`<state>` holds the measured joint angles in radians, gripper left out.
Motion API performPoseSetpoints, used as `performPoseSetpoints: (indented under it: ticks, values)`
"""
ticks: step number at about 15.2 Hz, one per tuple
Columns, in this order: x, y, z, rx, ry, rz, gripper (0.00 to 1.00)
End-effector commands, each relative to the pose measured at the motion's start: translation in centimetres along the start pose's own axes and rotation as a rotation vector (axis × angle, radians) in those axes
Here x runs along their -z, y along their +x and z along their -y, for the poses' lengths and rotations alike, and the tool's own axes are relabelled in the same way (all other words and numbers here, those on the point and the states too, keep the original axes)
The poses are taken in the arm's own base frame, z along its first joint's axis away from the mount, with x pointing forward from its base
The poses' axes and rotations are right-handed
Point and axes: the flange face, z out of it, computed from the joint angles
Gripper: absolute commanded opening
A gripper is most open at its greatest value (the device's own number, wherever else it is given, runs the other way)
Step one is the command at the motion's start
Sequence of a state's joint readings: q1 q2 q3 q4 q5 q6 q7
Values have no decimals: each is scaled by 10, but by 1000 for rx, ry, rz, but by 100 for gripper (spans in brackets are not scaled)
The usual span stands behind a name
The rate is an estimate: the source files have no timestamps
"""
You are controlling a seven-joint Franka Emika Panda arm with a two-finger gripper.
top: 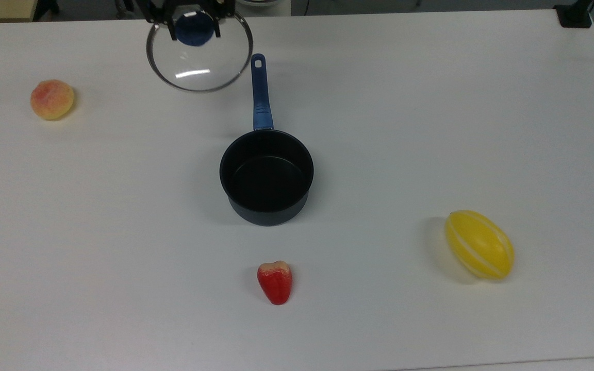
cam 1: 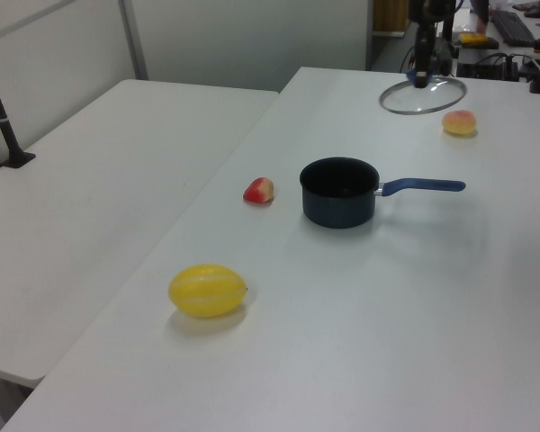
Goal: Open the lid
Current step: 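Lift the glass lid off the saucepan and carry it beside the handle, then lower the glass lid onto the table next to the saucepan handle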
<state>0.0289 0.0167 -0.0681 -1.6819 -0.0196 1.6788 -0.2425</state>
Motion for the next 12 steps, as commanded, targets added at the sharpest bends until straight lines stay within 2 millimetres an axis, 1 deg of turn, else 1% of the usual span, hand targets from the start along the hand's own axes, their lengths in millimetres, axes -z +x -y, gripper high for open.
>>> performPoseSetpoints:
  ticks: [1,2,3,5,6,9,11,12]
  values:
    - [-13,-41,-19,95,55,57,16]
    - [-21,-47,-21,105,63,69,16]
    - [-35,-54,-22,115,73,98,16]
    - [-54,-62,-23,125,78,130,16]
    - [-60,-63,-24,123,74,119,16]
    - [-89,-69,-25,117,71,115,16]
    - [-107,-68,-24,104,63,97,16]
    - [-122,-70,-24,102,59,86,16]
